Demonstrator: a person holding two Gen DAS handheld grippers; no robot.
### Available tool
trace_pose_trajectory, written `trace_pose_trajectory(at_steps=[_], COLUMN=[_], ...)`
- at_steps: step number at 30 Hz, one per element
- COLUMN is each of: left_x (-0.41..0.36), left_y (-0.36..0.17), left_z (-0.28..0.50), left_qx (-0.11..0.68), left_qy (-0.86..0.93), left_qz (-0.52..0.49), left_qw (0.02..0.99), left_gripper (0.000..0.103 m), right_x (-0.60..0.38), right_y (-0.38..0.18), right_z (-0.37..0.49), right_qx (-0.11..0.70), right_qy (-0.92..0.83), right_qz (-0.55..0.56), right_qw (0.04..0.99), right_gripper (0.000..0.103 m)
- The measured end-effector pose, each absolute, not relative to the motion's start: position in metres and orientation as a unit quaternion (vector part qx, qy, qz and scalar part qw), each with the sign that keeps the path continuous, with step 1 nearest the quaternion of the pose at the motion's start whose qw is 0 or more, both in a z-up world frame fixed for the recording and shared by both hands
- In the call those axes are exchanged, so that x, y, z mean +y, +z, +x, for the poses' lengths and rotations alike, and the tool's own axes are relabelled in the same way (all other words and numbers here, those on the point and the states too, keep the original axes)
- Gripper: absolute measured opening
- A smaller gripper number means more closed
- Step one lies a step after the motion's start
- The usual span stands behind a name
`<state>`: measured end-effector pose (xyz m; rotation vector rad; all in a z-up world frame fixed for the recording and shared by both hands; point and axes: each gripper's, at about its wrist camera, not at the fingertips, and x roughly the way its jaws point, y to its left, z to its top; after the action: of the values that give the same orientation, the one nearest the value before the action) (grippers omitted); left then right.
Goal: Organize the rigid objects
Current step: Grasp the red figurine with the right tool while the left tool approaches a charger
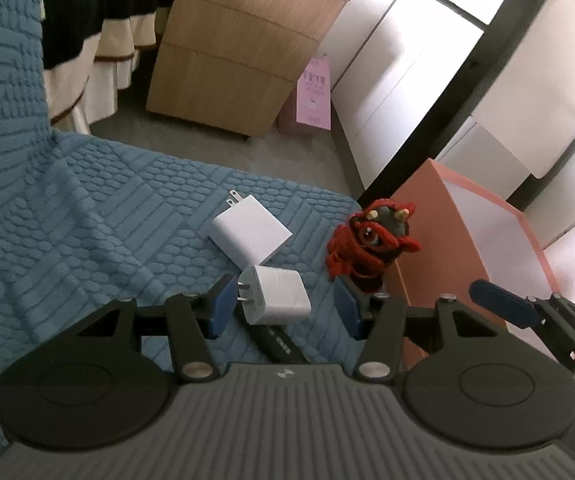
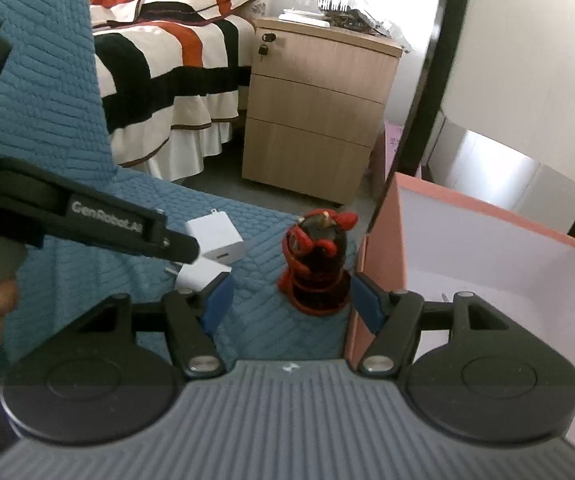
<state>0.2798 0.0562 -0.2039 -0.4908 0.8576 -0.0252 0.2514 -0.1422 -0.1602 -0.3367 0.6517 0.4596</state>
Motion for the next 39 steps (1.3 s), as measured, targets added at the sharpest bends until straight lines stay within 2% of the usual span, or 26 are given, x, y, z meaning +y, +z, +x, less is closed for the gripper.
trace_pose_trajectory(at_steps=[3,11,17,21,31,39], left_x=[0.058,0.069,0.073,0.075,0.072,0.058], left_y=[-0.208,-0.218,-0.225,-0.227,-0.228,-0.228], left_z=[0.287,0.298,0.307,0.308,0.306,0.309], left_qx=[0.415,0.421,0.426,0.427,0.419,0.423], left_qy=[-0.008,-0.004,-0.003,-0.003,-0.001,-0.011], left_qz=[-0.238,-0.27,-0.284,-0.288,-0.28,-0.234], left_qw=[0.878,0.866,0.859,0.857,0.864,0.875], left_gripper=[0.058,0.049,0.048,0.048,0.048,0.048], right_x=[-0.129,-0.103,-0.093,-0.094,-0.103,-0.115], right_y=[-0.168,-0.193,-0.212,-0.215,-0.206,-0.197], right_z=[0.257,0.285,0.305,0.304,0.285,0.249], right_qx=[0.305,0.288,0.297,0.295,0.315,0.34], right_qy=[0.207,0.159,0.145,0.144,0.155,0.163], right_qz=[-0.177,-0.218,-0.245,-0.252,-0.231,-0.217], right_qw=[0.912,0.919,0.912,0.91,0.907,0.9], right_gripper=[0.067,0.067,0.067,0.058,0.057,0.057])
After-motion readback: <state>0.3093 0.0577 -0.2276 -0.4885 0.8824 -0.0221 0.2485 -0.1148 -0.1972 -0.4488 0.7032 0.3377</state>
